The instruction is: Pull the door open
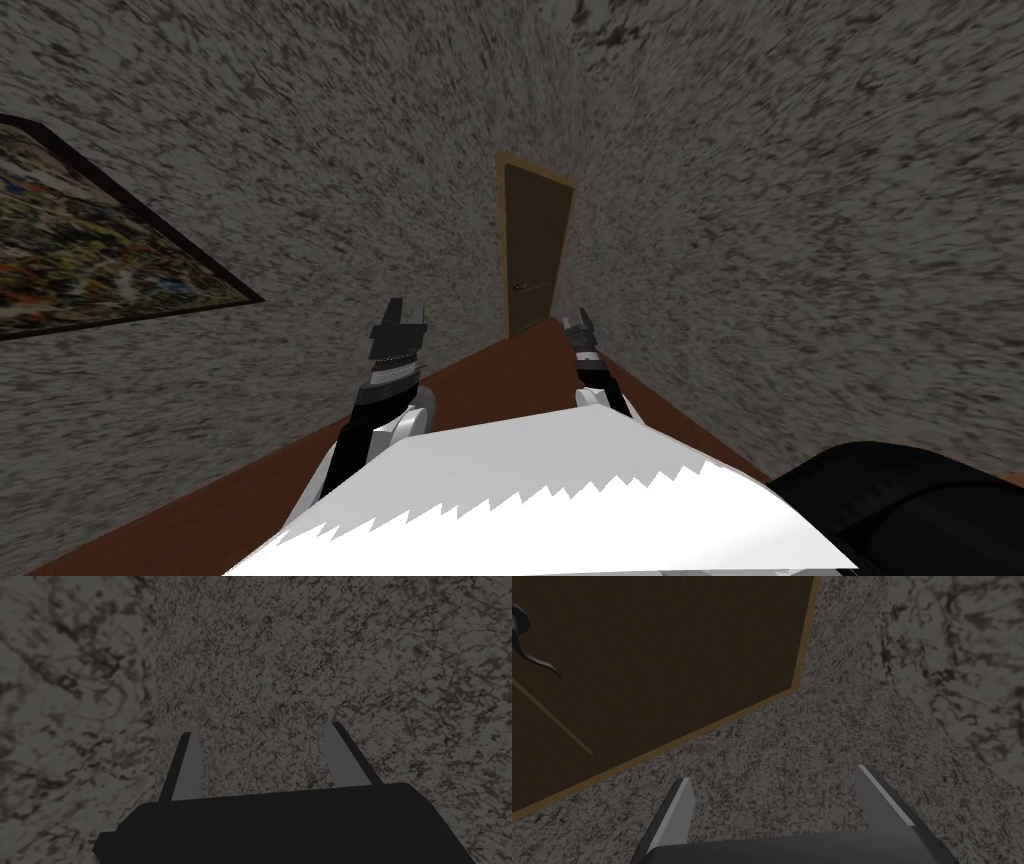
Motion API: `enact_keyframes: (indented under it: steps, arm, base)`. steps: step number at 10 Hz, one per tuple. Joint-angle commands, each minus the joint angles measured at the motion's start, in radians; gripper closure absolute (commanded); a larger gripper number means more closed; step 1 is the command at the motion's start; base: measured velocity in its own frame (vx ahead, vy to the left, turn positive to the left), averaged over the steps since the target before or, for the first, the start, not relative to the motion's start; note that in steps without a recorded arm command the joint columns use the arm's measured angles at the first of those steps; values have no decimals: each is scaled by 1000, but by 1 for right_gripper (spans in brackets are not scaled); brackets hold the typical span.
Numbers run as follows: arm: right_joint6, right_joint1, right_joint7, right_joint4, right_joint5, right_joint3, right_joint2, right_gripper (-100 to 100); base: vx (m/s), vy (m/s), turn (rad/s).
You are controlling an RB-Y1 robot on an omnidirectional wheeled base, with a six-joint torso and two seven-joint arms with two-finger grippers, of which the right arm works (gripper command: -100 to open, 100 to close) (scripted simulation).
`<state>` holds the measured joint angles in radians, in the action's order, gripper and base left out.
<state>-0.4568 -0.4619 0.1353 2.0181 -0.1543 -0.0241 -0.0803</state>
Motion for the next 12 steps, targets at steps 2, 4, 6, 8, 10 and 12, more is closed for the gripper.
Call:
enact_keyframes:
  steps: [2,4,6,8,10,12]
  arm:
    - [-18,17,2,-55,-6,-8,-22,-100]
    - [-31,30,5,-98,-12,-12,-40,-100]
    - [-45,45,8,-145,-18,-16,-59,-100]
    - [-60,59,12,-191,-24,-21,-79,-100]
    - [-75,73,15,-239,-31,-26,-98,-100]
    - [-90,89,19,-289,-37,-31,-118,-100]
  base:
    - [99,-14,109]
    - [93,-12,81]
    - [89,-14,90]
    - [95,-14,106]
    - [90,-12,91]
    - [106,-20,106]
